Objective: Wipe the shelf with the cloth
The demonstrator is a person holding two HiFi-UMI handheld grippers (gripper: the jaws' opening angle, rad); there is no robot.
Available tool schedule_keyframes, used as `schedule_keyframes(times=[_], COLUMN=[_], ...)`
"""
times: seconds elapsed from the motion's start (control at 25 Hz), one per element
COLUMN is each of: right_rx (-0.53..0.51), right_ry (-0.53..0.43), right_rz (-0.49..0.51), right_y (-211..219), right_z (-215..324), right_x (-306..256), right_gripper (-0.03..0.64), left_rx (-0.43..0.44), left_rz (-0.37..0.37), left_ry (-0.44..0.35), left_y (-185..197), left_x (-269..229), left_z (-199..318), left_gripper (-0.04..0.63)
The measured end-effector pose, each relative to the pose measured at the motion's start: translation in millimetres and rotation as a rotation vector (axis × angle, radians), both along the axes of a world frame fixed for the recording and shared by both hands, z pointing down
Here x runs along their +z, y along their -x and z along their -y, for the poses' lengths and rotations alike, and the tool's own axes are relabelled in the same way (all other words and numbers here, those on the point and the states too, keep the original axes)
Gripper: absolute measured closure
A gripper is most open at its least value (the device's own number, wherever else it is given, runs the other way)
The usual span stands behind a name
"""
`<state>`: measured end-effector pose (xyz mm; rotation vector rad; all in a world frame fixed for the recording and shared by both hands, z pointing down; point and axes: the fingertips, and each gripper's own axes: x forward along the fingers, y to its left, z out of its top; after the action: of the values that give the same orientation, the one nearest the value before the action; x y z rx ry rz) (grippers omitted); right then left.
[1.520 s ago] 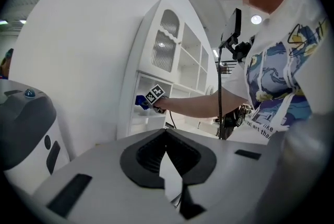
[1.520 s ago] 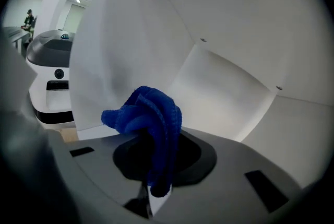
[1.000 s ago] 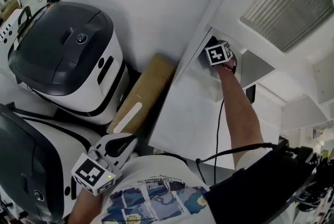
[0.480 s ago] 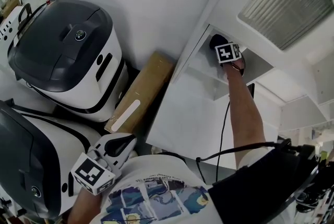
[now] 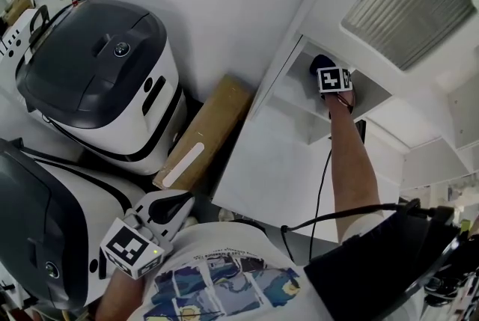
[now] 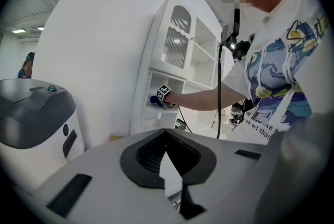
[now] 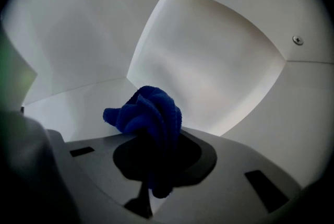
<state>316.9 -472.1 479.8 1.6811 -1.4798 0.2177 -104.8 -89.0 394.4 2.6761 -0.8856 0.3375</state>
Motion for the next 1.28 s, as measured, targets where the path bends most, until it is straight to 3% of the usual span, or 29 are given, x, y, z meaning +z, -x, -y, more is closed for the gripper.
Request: schedule_keyframes(times=[0.28, 0.52, 0.84, 1.28], right_rx=[-0.164, -0.266, -0.251, -0.113], right_ry=[-0.052, -0.004, 0.038, 0.057], right_rz=[0.054, 0.038, -0.050, -0.045], right_y=[76.7, 121.0, 97.2, 23.3], right_z=[-3.1, -5.9, -10.1, -40.4], right_x=[-17.8, -5.9, 8.3, 9.6], right_gripper=[0.551, 0.551, 0.551, 0.551], left_rx=[0.011, 0.015, 0.016, 0.074], left_rz=[0.010, 0.011, 0.002, -0.009], left_ry=[-0.011, -0.010, -0.006, -0.011], left_y=[-0.7, -1.9, -1.4, -17.9], left_x=[-0.6, -2.8, 0.0, -0.1], left_z=[-6.4, -12.8, -16.0, -13.4], left_gripper=[0.583, 0.583, 0.583, 0.583])
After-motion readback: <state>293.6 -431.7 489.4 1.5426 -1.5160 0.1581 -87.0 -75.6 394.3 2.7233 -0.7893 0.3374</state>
